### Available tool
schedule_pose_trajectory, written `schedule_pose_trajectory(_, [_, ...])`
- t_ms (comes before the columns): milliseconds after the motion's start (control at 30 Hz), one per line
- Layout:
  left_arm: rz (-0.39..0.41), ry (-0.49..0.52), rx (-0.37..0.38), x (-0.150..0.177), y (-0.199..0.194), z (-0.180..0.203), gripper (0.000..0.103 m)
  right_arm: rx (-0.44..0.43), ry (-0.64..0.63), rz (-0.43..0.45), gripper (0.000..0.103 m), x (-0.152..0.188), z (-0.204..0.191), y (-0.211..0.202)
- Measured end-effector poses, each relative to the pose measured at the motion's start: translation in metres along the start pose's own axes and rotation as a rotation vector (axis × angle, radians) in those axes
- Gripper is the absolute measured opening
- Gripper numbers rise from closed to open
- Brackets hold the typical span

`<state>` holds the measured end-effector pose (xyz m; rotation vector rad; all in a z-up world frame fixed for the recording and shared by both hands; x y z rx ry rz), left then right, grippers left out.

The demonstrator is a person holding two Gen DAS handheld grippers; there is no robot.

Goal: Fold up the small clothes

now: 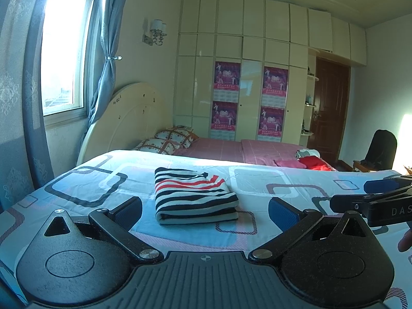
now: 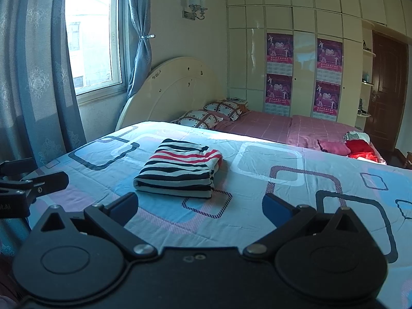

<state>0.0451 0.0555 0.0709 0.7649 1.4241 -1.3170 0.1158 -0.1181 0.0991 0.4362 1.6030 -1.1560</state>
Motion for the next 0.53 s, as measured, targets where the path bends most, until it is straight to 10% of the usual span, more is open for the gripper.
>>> schedule_pose_trajectory(533, [0.037,0.008,0.003,-0.0034,-0.0066,0.0044,0.103,-0.006,-0.006,0.000,0.102,-0.0014,0.0029,-0.0002])
Point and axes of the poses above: each gripper's, at about its wrist camera, not at the fingertips, and y roughly the way its jaws point, z to its right, x to its underside, the point moved 3 cm from there along y, roughly the way its jaws point, and after that the axes turned 3 degrees about -y, right-handed, at the moved point
